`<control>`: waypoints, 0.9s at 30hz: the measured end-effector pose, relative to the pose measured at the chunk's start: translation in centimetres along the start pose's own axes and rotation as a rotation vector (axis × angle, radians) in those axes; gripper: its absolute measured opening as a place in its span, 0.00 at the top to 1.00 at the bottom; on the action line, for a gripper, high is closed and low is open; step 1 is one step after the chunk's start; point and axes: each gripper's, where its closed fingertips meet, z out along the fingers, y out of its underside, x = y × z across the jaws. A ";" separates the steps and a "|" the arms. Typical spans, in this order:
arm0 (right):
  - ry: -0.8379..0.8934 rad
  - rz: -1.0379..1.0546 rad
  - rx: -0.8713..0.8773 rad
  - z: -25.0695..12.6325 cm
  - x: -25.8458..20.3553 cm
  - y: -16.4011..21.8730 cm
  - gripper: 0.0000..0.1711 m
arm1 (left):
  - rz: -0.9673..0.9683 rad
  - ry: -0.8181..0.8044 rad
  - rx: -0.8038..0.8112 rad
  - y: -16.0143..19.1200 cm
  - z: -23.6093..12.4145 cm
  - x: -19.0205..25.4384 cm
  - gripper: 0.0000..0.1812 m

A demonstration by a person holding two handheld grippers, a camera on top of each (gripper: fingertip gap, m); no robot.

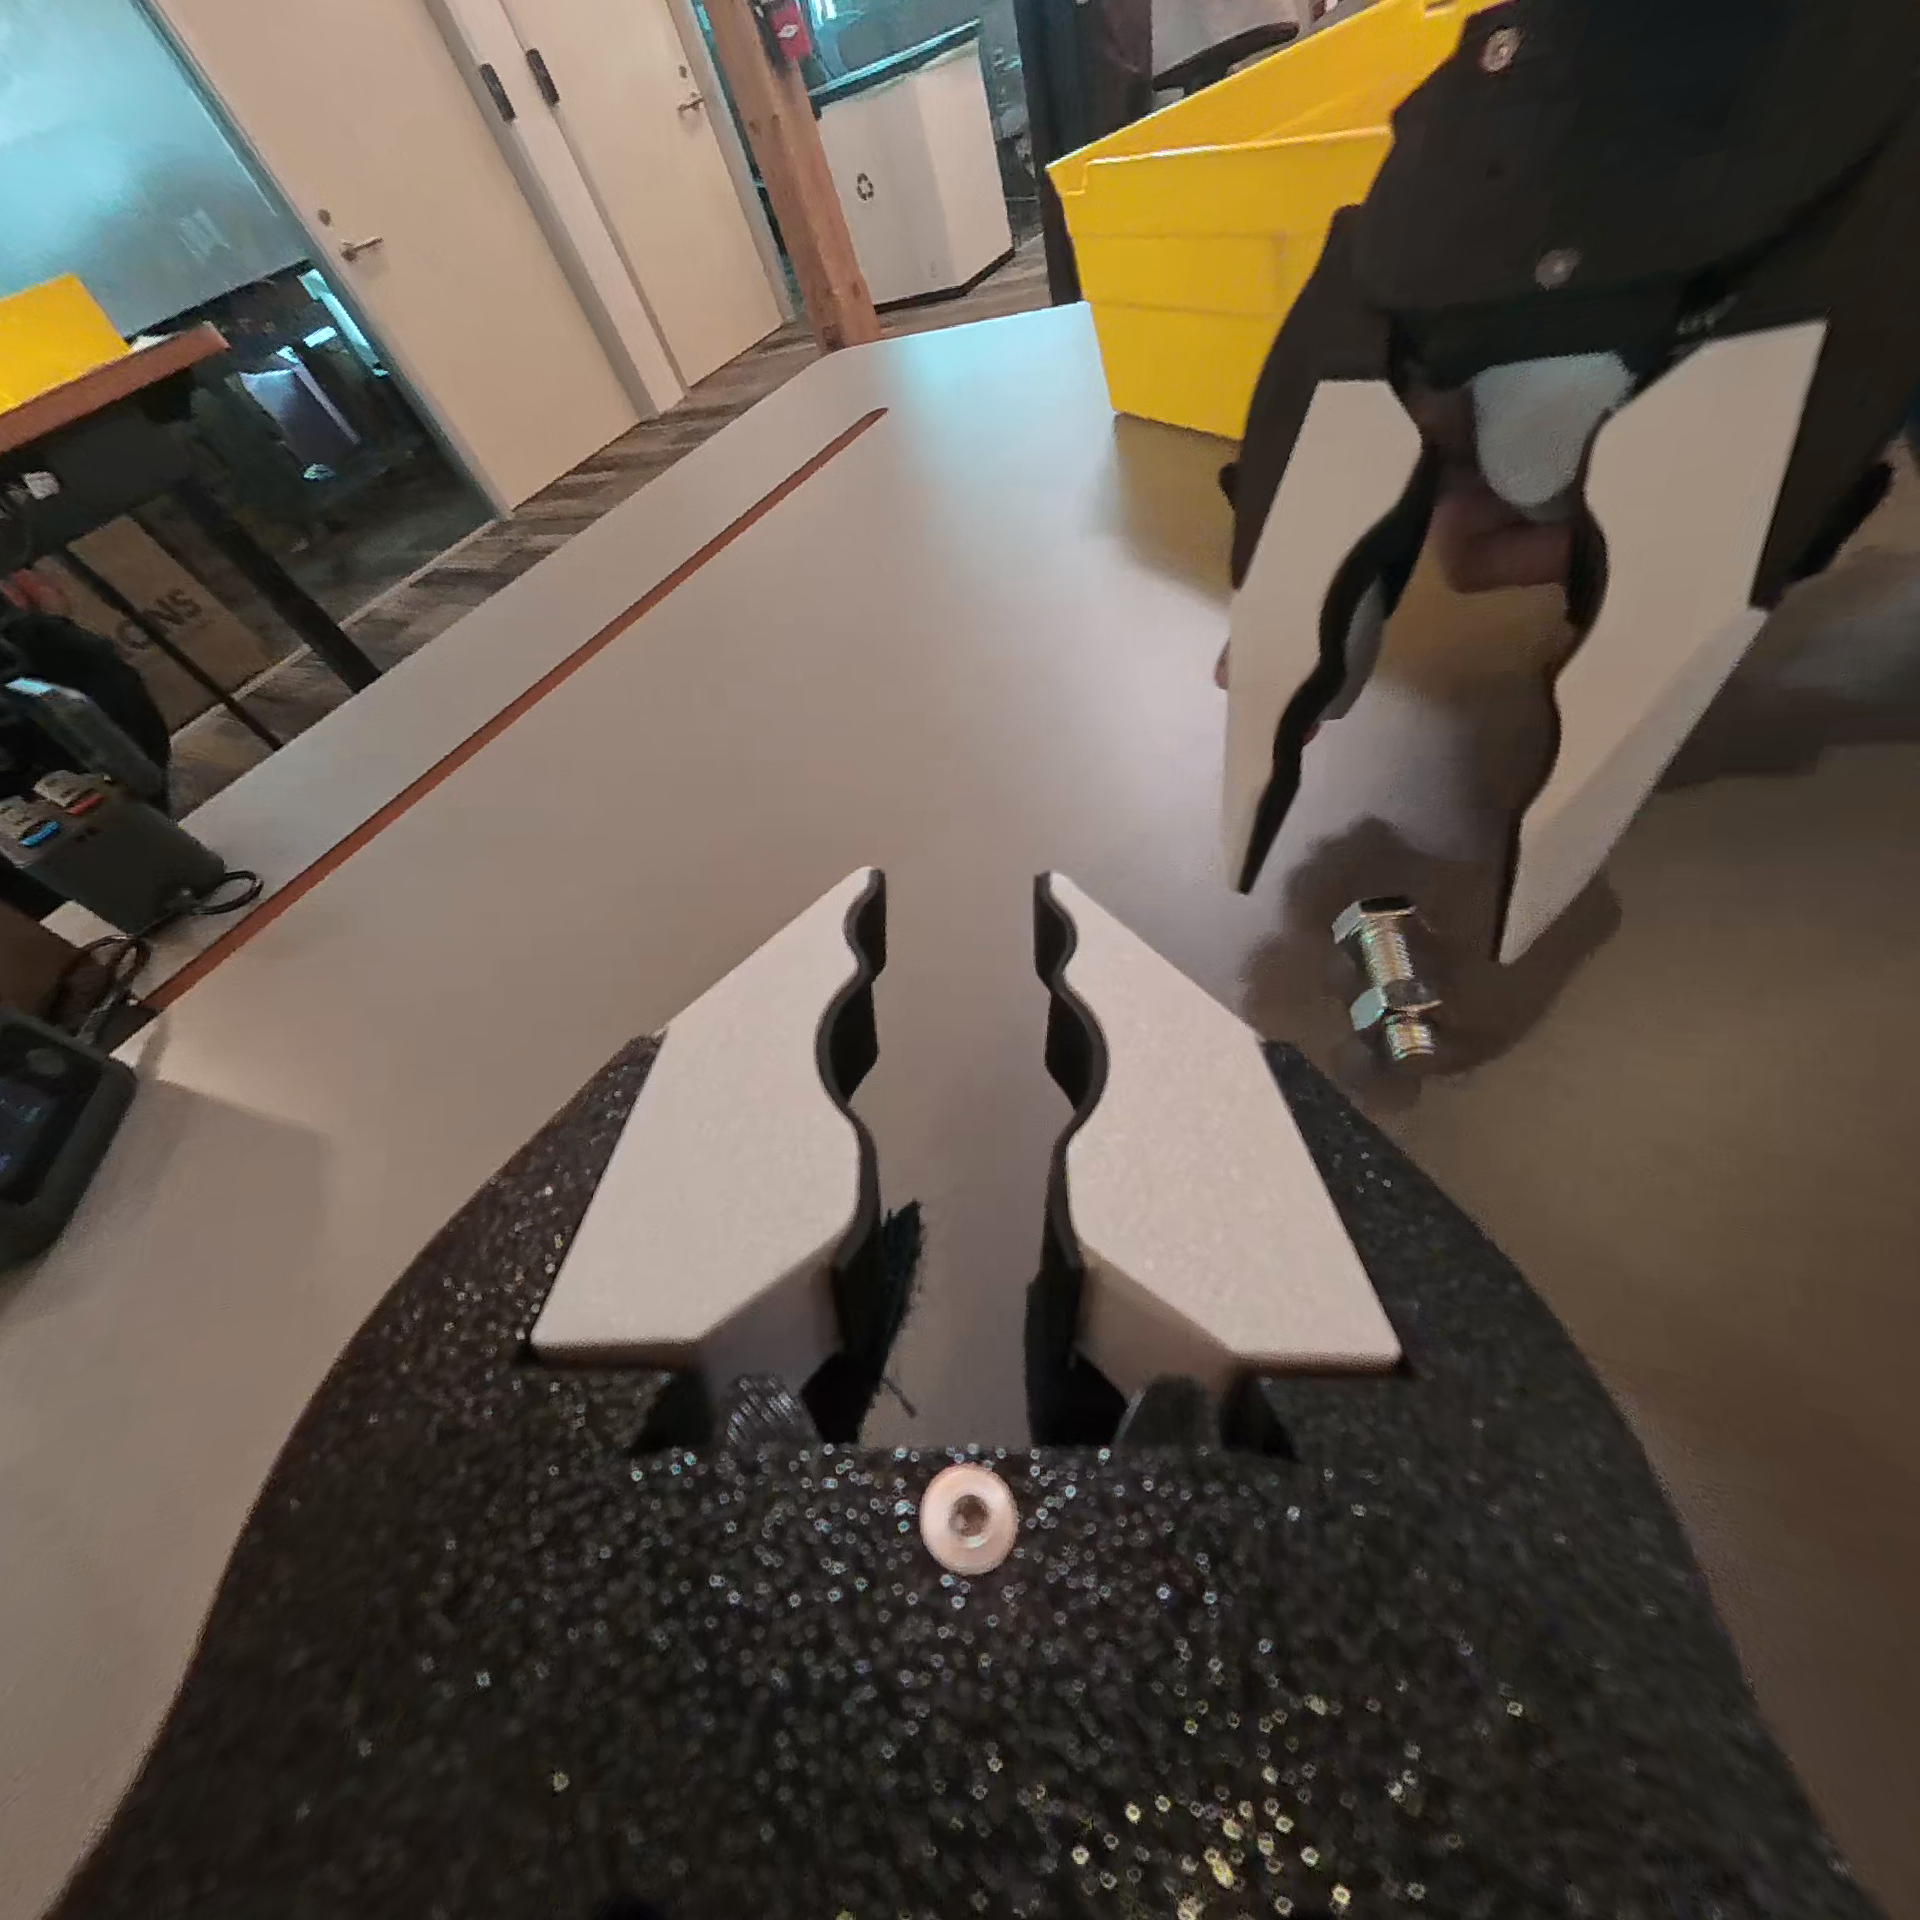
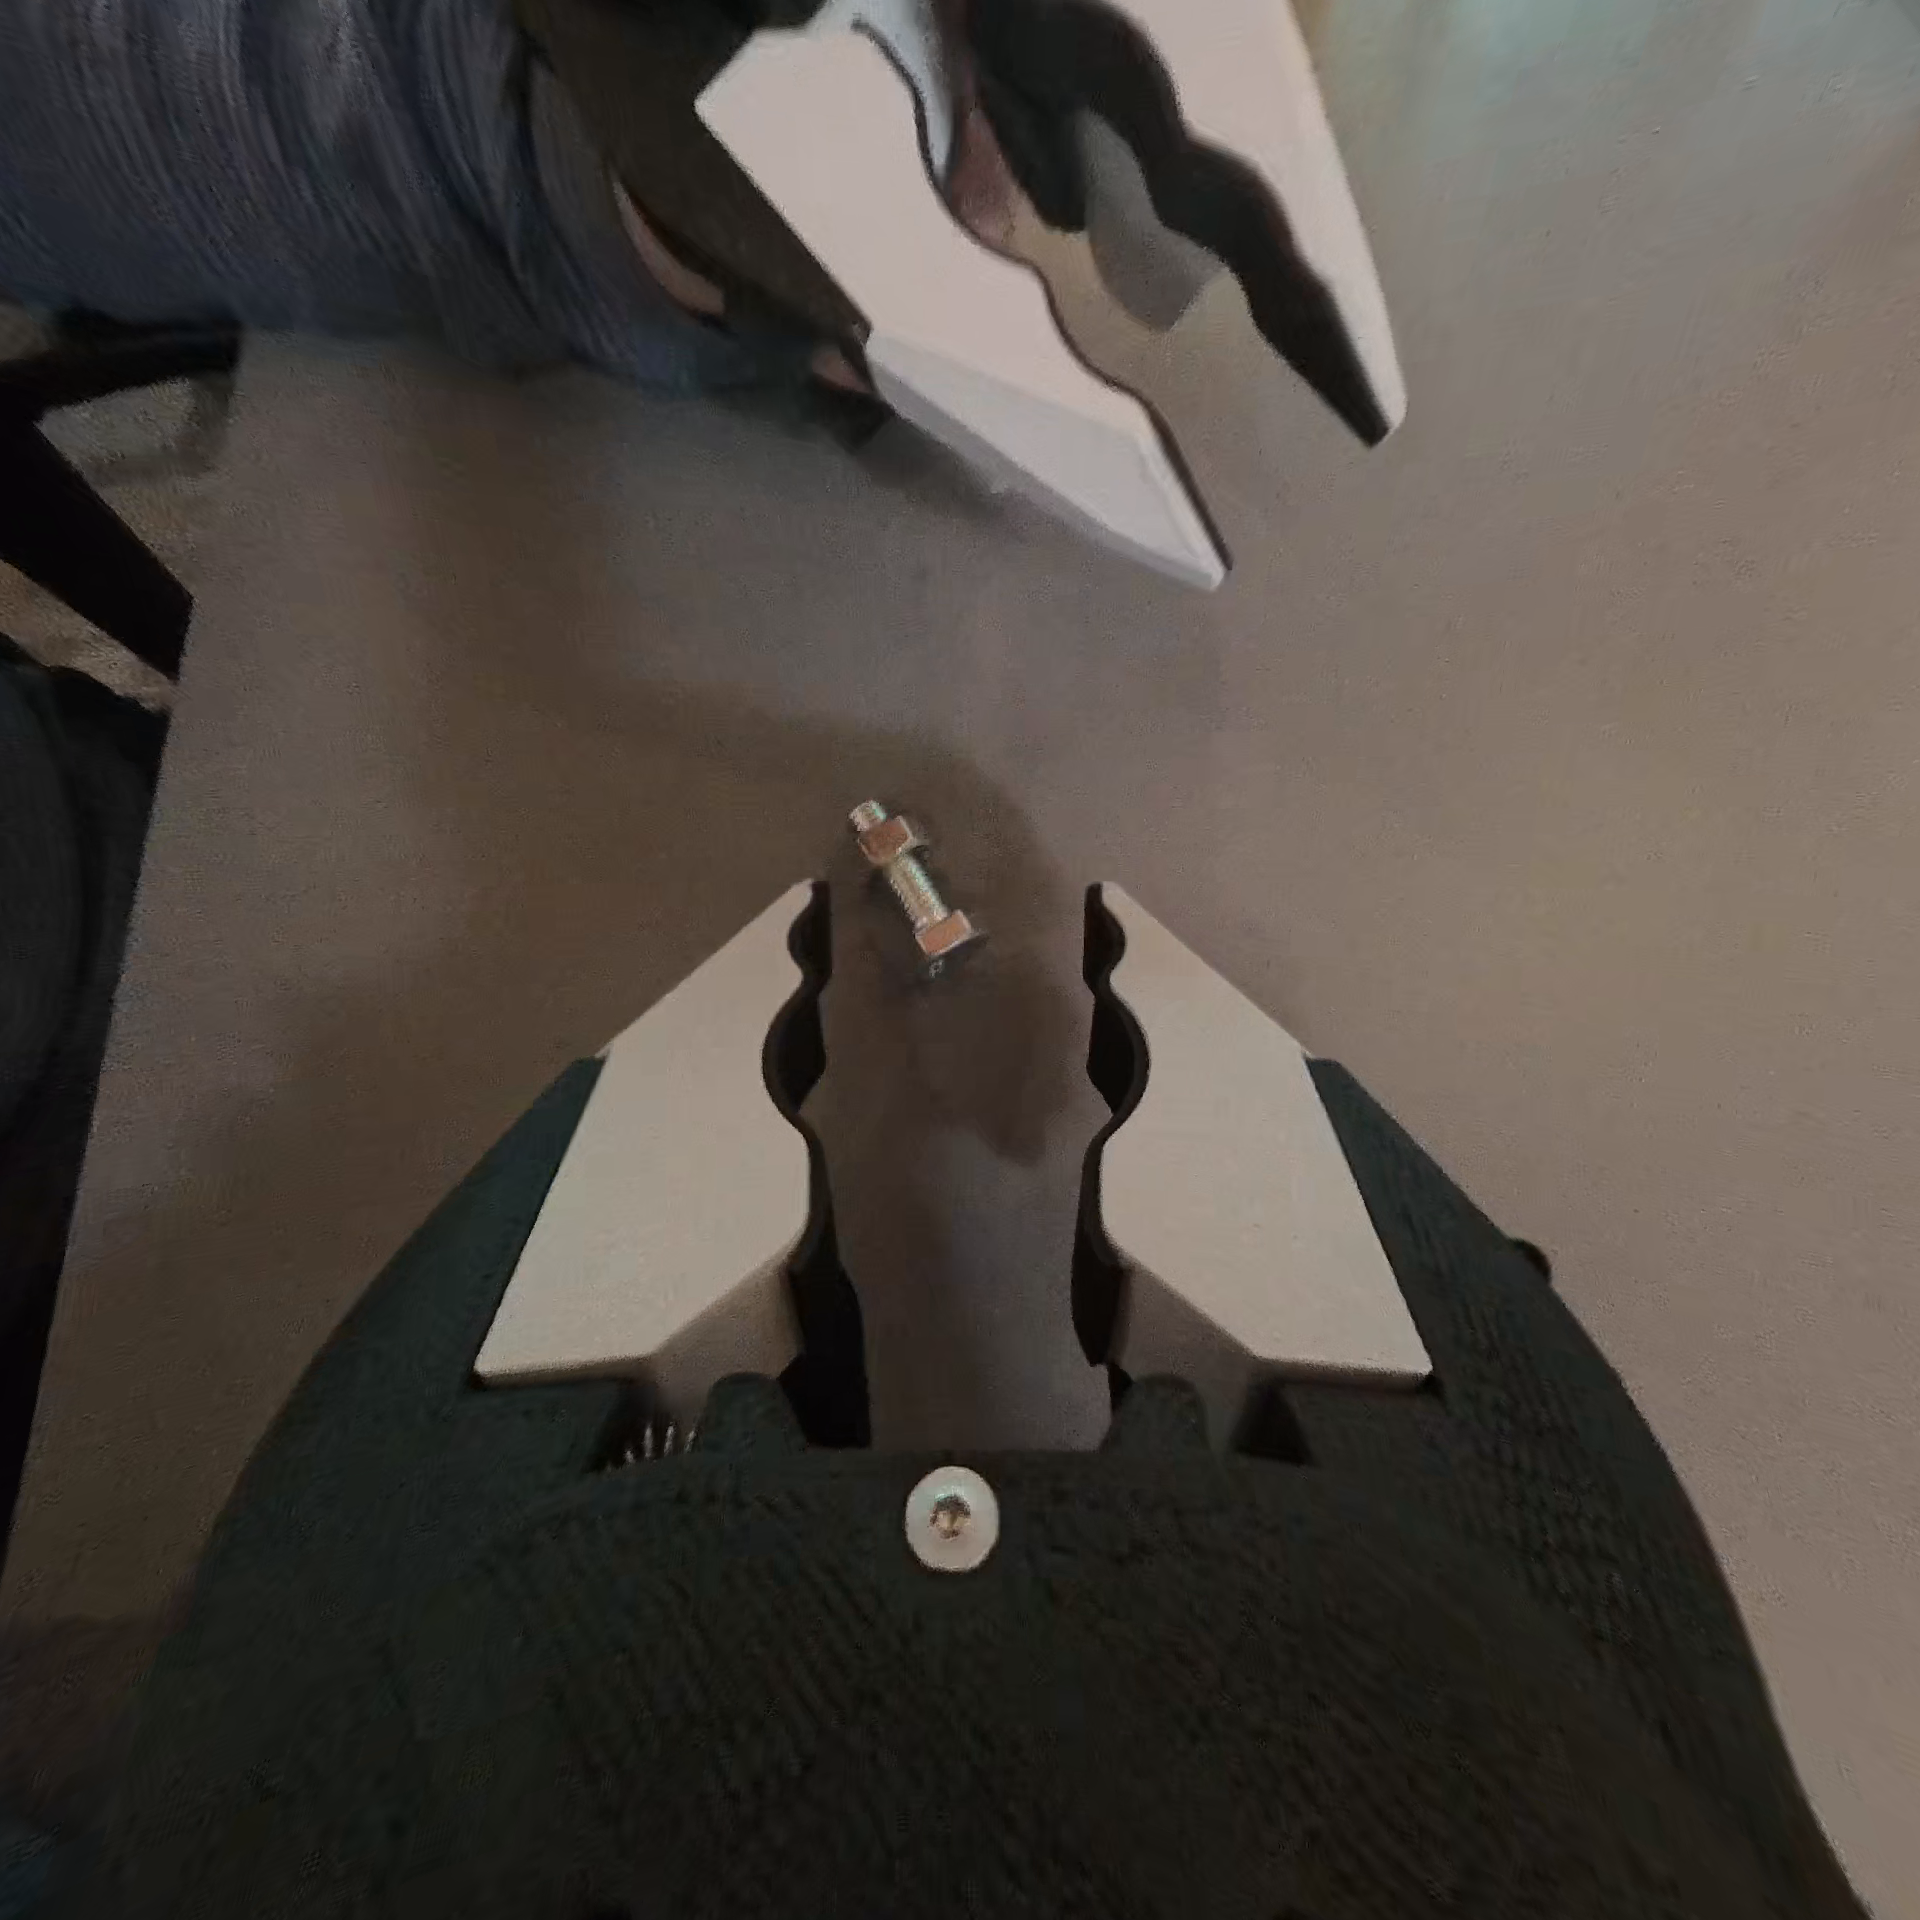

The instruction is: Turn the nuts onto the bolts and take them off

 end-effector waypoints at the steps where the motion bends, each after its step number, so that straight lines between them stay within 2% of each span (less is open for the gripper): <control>1: 0.009 -0.017 -0.029 0.2 0.0 0.5 0.72 | -0.005 -0.003 0.001 0.1 0.0 -0.1 0.86; 6: 0.098 -0.031 -0.067 0.8 1.4 1.0 0.76 | 0.005 -0.028 0.010 0.0 -0.2 -0.5 0.86; 8: 0.222 -0.052 -0.057 0.8 3.4 0.6 0.77 | 0.025 -0.051 0.016 0.0 -0.2 -0.8 0.86; 10: 0.428 -0.103 -0.047 0.4 6.3 -0.2 0.77 | 0.043 -0.085 0.028 -0.2 -0.4 -1.2 0.85; 12: 0.508 -0.158 0.004 0.1 7.0 -1.4 0.76 | 0.060 -0.135 0.054 -0.6 -0.6 -1.8 0.82; 15: 0.456 -0.084 0.114 -0.2 6.2 -2.9 0.76 | 0.067 -0.151 0.066 -0.7 -0.8 -2.0 0.82; 18: 0.294 0.051 0.184 -0.1 4.4 -3.6 0.76 | 0.065 -0.167 0.045 -0.4 -0.7 -2.3 0.83; 21: 0.153 0.186 0.152 0.2 2.9 -3.0 0.76 | 0.067 -0.181 0.028 -0.1 -0.7 -2.5 0.84; 27: 0.159 0.171 0.043 1.7 1.9 -2.3 0.70 | 0.065 -0.184 0.020 0.0 -0.7 -2.5 0.85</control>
